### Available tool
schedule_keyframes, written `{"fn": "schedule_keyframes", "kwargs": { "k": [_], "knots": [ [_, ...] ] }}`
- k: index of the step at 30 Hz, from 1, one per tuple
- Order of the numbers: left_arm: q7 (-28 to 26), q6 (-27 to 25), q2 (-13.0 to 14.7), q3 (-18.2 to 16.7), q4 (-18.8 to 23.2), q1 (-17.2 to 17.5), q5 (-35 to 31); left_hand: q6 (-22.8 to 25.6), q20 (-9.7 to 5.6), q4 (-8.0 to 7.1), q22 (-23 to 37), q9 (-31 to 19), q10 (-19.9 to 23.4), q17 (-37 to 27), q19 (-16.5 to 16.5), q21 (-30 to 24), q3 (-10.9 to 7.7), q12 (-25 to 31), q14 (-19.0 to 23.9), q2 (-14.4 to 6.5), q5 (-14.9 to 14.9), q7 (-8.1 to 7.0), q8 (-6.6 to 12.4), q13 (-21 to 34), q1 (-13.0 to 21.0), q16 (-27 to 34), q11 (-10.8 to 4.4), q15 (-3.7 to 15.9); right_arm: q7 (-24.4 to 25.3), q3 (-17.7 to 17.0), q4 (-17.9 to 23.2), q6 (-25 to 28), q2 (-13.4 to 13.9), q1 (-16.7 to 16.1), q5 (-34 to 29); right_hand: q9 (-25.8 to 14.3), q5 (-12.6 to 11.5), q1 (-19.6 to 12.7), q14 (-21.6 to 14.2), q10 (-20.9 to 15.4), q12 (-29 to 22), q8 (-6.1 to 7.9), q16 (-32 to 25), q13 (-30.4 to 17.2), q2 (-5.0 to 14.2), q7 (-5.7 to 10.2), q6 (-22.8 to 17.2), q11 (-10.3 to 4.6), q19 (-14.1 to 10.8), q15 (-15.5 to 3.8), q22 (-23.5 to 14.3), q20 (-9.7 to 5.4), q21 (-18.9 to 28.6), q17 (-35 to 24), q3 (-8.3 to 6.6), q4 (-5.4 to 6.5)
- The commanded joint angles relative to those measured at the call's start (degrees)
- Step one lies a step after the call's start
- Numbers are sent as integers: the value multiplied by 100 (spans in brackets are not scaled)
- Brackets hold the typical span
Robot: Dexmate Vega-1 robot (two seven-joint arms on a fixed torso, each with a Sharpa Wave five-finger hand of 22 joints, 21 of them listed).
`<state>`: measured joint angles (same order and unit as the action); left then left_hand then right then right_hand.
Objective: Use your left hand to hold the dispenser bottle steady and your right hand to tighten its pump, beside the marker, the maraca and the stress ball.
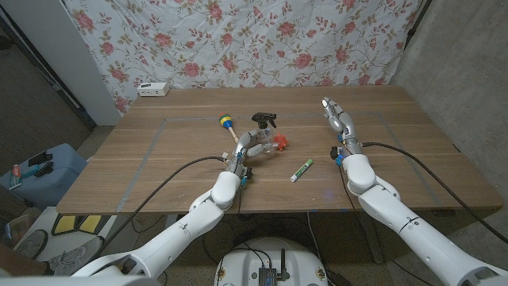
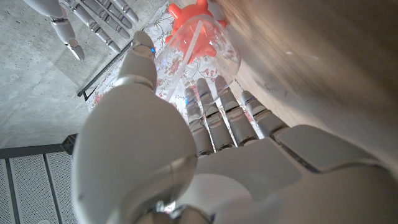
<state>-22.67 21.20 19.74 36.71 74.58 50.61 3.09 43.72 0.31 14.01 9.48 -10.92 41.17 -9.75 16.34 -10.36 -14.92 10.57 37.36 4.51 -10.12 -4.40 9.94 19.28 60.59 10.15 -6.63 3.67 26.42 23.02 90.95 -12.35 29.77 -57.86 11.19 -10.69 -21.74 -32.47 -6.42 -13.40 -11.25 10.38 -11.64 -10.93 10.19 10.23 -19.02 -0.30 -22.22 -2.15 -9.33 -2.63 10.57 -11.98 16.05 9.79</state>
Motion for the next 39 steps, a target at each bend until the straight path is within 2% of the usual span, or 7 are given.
{"fn": "schedule_keyframes", "kwargs": {
  "k": [1,4,15,20,39],
  "knots": [
    [-46,-100,62,-20,169,13,-70,140,-35,-581,12,-3,145,-24,-8,-16,-540,86,148,-341,7,101,100,-36,-299,87,-9,511,41,1,-50,-53,-30,-17,-5,9,9,46,-12,-30,5,34,-8,7,-2,41,-19,22,27,-79,-18,-219,-4,-12,17,3],
    [-43,-113,111,-28,251,34,-96,187,-52,-574,12,1,186,-15,4,-23,-542,102,218,-352,1,117,117,-63,-289,103,7,518,67,-3,-54,-41,-59,-19,13,11,7,55,-15,-31,5,36,-8,8,-2,43,-23,6,26,-73,-18,-216,-2,-10,13,-2],
    [-212,-732,460,-146,1013,343,-284,203,-71,-570,12,4,213,8,0,-24,-547,111,276,-342,-2,85,116,-102,-302,89,-16,534,75,14,-84,-50,-90,1,12,14,1,84,-25,-38,4,48,-8,12,-2,46,-55,16,23,-52,-18,-204,2,0,-5,-22],
    [-255,-848,565,-195,1181,429,-321,198,-75,-569,12,4,205,14,-7,-23,-550,107,291,-340,-3,96,112,-115,-305,84,-13,534,71,38,-117,-53,-118,23,14,15,-1,91,-27,-41,4,51,-8,12,-2,40,-64,9,24,-58,-18,-203,2,2,-11,-27],
    [-367,-1033,741,-256,1349,583,-431,172,-86,-557,13,6,178,29,-19,-23,-569,95,277,-337,-6,56,96,-174,-299,37,-38,561,121,85,-176,-93,-223,-1,49,17,-13,115,-40,-43,5,57,-8,15,10,44,-94,9,24,-63,-18,-210,5,13,-47,-48]
  ]
}}
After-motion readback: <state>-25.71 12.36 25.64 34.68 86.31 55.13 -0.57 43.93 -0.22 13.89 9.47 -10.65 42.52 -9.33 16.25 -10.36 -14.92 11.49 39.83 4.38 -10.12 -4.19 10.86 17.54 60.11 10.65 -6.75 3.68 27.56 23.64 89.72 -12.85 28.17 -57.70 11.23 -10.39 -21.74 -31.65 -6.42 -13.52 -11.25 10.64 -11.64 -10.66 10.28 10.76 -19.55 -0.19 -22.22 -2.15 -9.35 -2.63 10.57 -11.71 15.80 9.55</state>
